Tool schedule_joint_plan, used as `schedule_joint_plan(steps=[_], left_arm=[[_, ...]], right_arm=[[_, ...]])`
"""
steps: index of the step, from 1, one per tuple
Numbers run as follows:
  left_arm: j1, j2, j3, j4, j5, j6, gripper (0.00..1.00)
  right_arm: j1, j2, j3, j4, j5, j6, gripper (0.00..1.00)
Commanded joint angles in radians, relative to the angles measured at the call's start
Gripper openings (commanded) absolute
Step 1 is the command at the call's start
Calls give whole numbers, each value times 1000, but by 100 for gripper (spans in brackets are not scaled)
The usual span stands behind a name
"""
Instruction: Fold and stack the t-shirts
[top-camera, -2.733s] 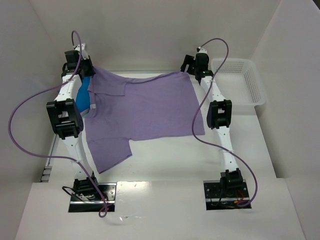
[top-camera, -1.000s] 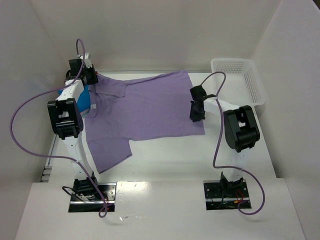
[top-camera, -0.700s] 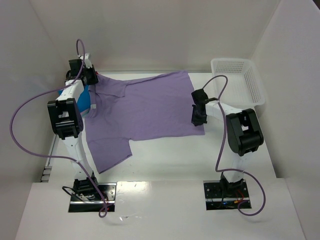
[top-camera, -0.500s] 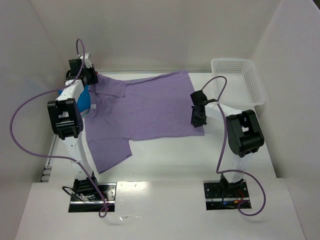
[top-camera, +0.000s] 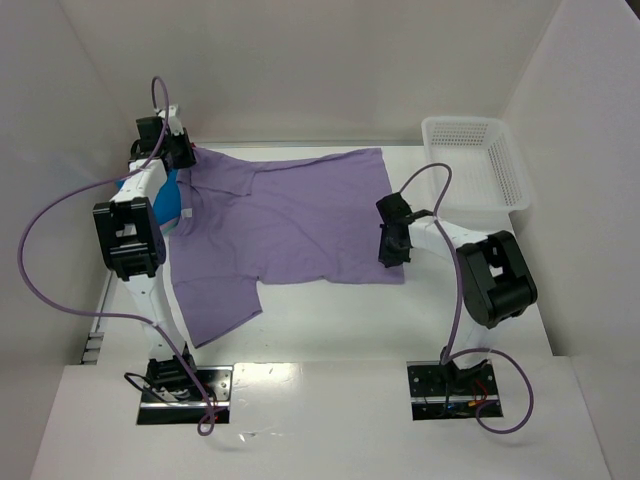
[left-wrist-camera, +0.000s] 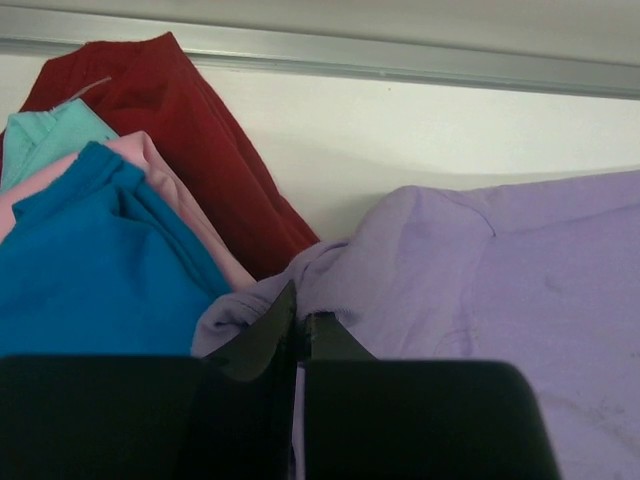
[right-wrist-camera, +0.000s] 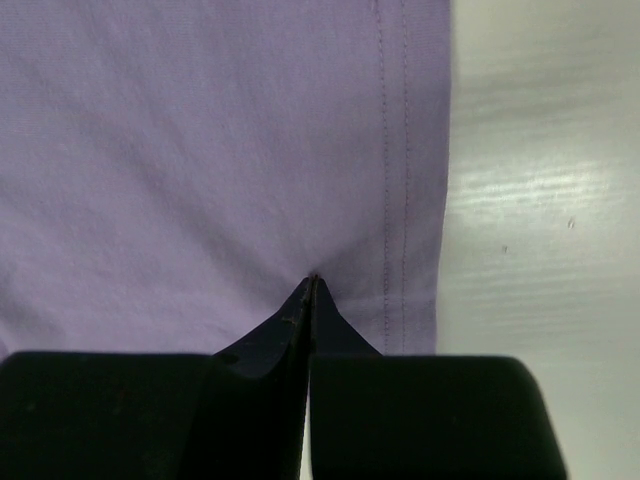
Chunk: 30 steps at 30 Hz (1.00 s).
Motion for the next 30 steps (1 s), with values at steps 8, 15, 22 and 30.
schedule_joint_plan(steps=[8, 15, 22, 30], left_arm=[[7, -121, -51, 22, 25, 43, 0], [7, -131, -51, 13, 35, 52, 0], [7, -131, -13, -5, 68, 61, 0], [7, -131, -12, -16, 50, 80, 0]], right_arm=[[48, -64, -24, -246, -8, 105, 0], [57, -135, 43, -263, 14, 114, 0], [37, -64, 264, -131, -29, 29, 0], [12, 120, 415, 41, -7, -31, 0]])
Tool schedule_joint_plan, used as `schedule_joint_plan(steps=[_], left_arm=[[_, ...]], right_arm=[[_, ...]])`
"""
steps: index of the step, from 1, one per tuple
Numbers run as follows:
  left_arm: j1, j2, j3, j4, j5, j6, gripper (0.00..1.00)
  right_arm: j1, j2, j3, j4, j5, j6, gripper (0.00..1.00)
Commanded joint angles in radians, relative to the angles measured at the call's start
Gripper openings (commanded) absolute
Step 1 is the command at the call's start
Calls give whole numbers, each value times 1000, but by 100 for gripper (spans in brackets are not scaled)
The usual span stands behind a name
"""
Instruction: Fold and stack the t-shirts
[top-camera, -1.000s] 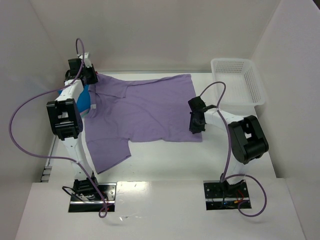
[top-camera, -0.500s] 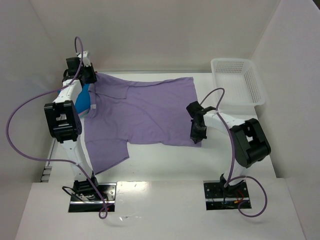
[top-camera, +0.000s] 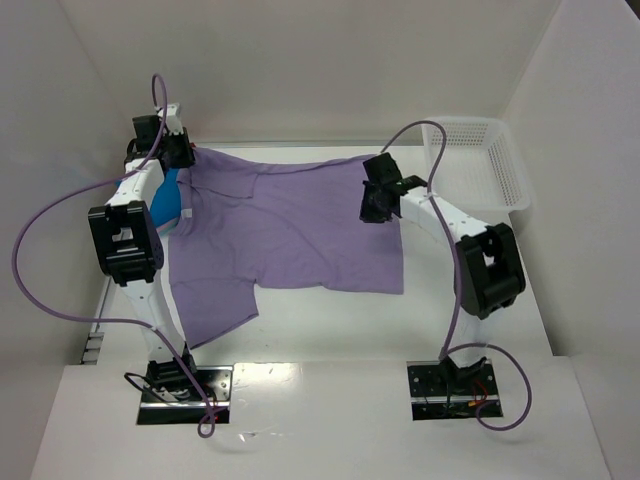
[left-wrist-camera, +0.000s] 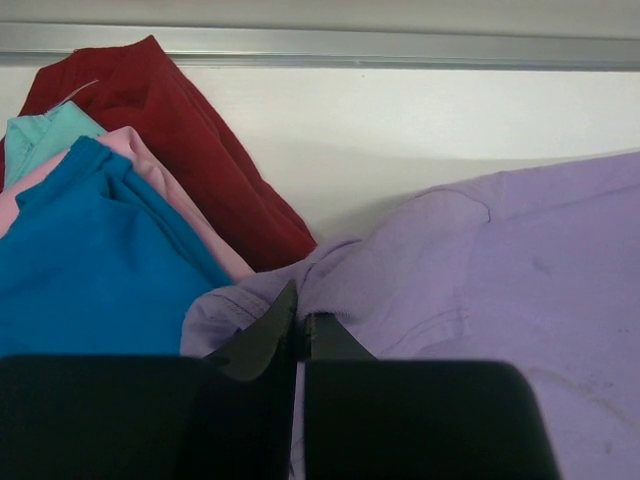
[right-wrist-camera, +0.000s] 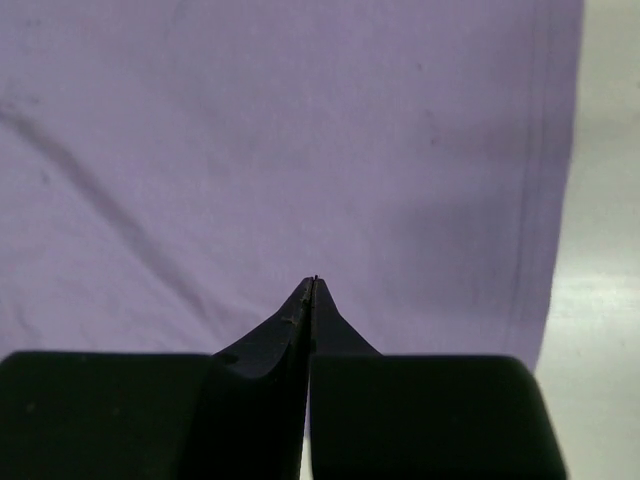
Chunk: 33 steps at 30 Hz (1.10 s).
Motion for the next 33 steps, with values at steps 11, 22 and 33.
schedule_joint_plan(steps=[11, 22, 33], left_arm=[[7, -25, 56, 16, 13, 9, 0], [17, 3, 105, -3, -64, 18, 49], [17, 12, 174, -75, -46, 55, 78]], right_arm=[[-120, 351, 395, 190, 89, -83, 0], [-148, 525, 666, 187, 100, -105, 0], [-157, 602, 752, 178, 100, -114, 0]])
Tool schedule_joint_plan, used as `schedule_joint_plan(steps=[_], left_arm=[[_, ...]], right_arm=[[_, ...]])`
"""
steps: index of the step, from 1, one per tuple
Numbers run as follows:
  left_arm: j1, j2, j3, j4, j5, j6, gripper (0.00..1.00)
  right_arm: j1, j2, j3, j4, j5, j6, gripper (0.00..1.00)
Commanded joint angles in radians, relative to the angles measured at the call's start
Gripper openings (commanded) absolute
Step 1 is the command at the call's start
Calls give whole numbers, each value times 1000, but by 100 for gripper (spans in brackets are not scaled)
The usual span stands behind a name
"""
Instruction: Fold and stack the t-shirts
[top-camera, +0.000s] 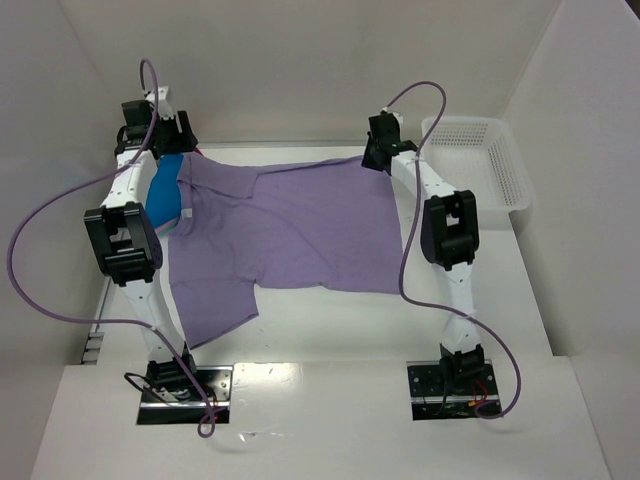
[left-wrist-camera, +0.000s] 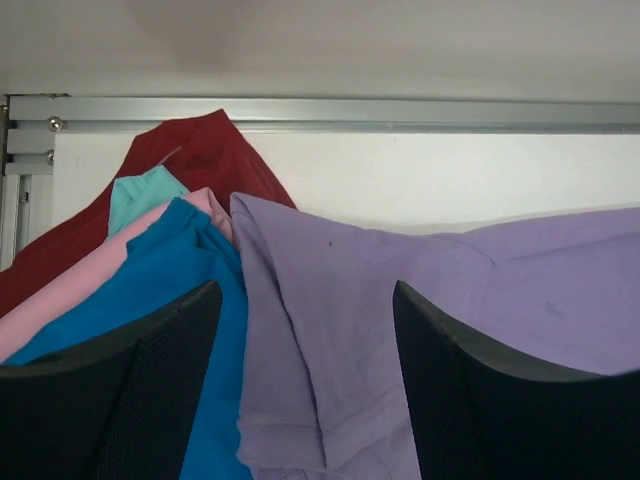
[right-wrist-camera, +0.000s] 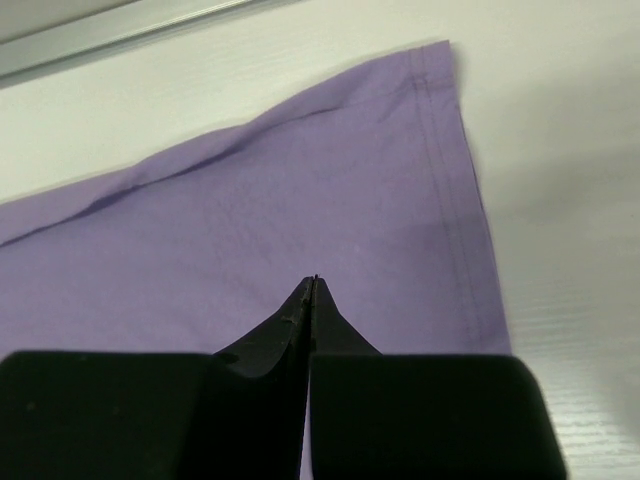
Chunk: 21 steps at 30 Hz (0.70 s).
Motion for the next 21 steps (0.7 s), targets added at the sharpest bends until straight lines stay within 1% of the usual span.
schedule_joint_plan(steps=[1, 3, 4, 5, 6, 10, 16, 19, 21], left_arm=[[6, -2, 44, -36, 50, 52, 78], [6, -2, 44, -50, 102, 73, 76], [6, -2, 33, -62, 117, 73, 71], [6, -2, 19, -62, 117, 64, 68], [6, -2, 10, -62, 117, 55, 68], [6, 18, -1, -62, 128, 30, 63], [-3, 47, -25, -62, 85, -39, 61], [-3, 47, -38, -71, 74, -49, 61], [-26, 67, -38, -83, 59, -49, 61]], right_arm=[[-10, 35, 83, 10, 23, -13, 2], [-19, 45, 94, 10, 23, -13, 4], [-19, 54, 103, 10, 23, -13, 4], [-30, 77, 126, 10, 23, -13, 4], [-30, 77, 126, 10, 23, -13, 4], [-39, 98, 161, 1, 23, -23, 4], [-39, 129, 221, -18, 23, -32, 6], [-39, 138, 232, -18, 14, -32, 6], [-49, 158, 255, -18, 14, -32, 6]])
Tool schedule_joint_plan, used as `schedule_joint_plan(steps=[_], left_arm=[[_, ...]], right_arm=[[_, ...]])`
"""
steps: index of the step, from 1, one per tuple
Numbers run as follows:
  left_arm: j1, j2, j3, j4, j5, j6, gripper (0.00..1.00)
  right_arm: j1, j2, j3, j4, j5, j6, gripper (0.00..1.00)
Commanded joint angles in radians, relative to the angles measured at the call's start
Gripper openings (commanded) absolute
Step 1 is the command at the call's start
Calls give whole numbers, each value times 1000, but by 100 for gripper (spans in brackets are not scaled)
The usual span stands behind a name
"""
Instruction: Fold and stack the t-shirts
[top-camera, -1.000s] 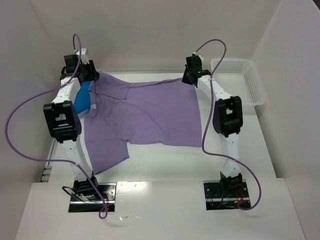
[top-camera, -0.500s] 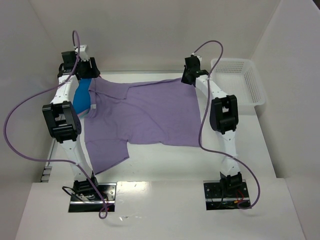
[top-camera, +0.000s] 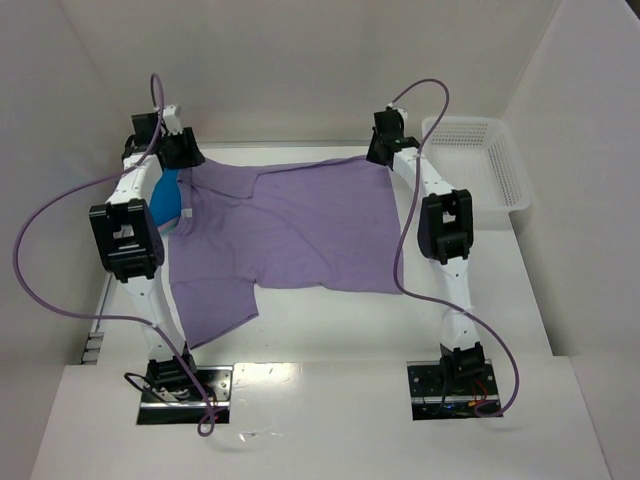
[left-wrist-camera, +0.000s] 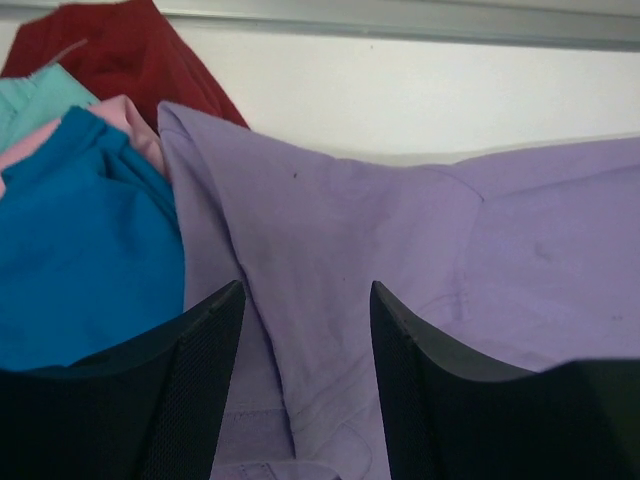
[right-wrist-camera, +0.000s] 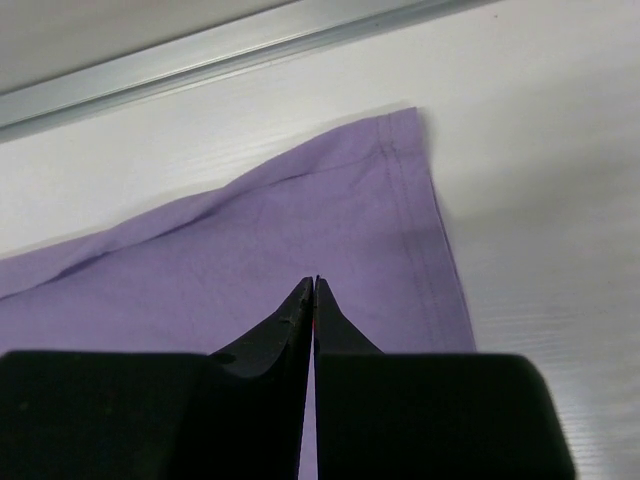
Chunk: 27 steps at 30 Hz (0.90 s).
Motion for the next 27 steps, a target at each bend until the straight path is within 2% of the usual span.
schedule_joint_plan(steps=[1, 6, 12, 15, 17, 19, 22, 27], left_arm=[[-21, 23, -7, -13, -45, -40, 61], [-41, 43, 15, -24, -60, -62, 61], [-41, 54, 15, -24, -79, -71, 49], [-41, 54, 15, -33, -102, -83, 48], [-41, 54, 24, -33, -122, -83, 60], [-41, 54, 33, -44, -137, -83, 63], [-41, 54, 58, -68, -177, -83, 73], [-41, 36, 67, -88, -224, -94, 73]], right_arm=[[-12, 24, 75, 5, 12, -15, 6], [-12, 42, 95, -4, 12, -25, 7], [-21, 51, 105, -4, 12, -25, 8], [-21, 51, 115, -4, 12, -25, 10], [-21, 51, 115, -4, 12, -25, 10], [-21, 60, 115, -4, 2, -25, 10], [-21, 60, 115, -4, 2, -25, 10], [-21, 71, 133, -4, 2, -25, 10]])
